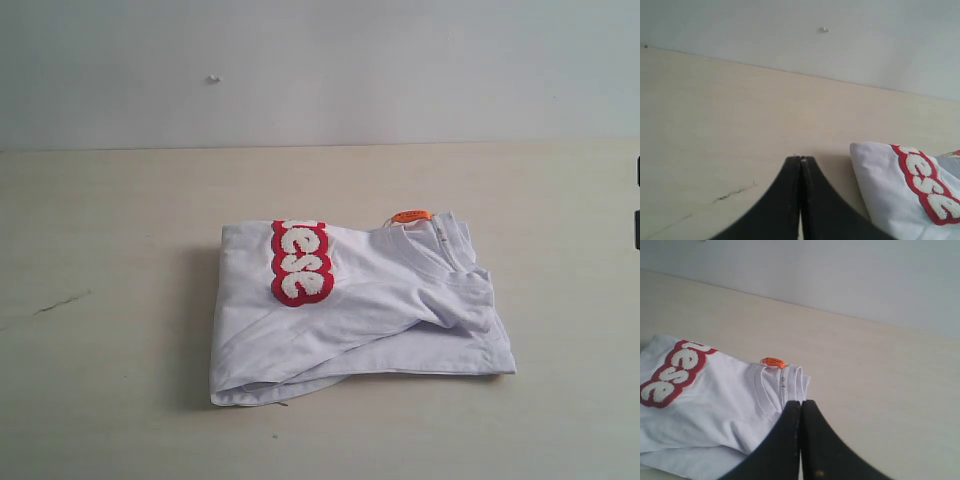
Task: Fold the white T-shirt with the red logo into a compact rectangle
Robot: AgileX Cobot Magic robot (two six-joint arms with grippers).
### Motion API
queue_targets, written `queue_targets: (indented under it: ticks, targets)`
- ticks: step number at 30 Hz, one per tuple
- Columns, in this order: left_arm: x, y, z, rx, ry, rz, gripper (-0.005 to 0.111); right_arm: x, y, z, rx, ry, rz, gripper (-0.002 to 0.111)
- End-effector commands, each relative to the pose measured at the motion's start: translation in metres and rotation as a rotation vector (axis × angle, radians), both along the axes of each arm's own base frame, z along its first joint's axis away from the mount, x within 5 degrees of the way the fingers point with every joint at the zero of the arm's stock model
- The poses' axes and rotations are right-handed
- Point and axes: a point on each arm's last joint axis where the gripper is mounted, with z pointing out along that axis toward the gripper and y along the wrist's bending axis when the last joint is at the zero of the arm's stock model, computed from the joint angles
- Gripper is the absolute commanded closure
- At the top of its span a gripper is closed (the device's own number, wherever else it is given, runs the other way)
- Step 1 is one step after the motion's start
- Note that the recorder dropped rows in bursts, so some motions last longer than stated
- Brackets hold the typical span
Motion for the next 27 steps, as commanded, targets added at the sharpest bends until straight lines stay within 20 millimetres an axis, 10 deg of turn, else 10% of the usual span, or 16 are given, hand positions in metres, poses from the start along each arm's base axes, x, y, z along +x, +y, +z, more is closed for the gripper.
queue_targets:
  ticks: [1,27]
  targets:
    - [-0.0096,0.0036,0.0010,-0.020,-0.047,0.016,0.107,-0.0101,-0.0014,0.0046,0.010,-0.029,-0.004,0.108]
    - [-0.0154,0.0064,0.0060,0.003,-0.095,0.016,0.107,-0.0158,-0.0018,0.0062,0.011,-0.029,-0.002,0.108]
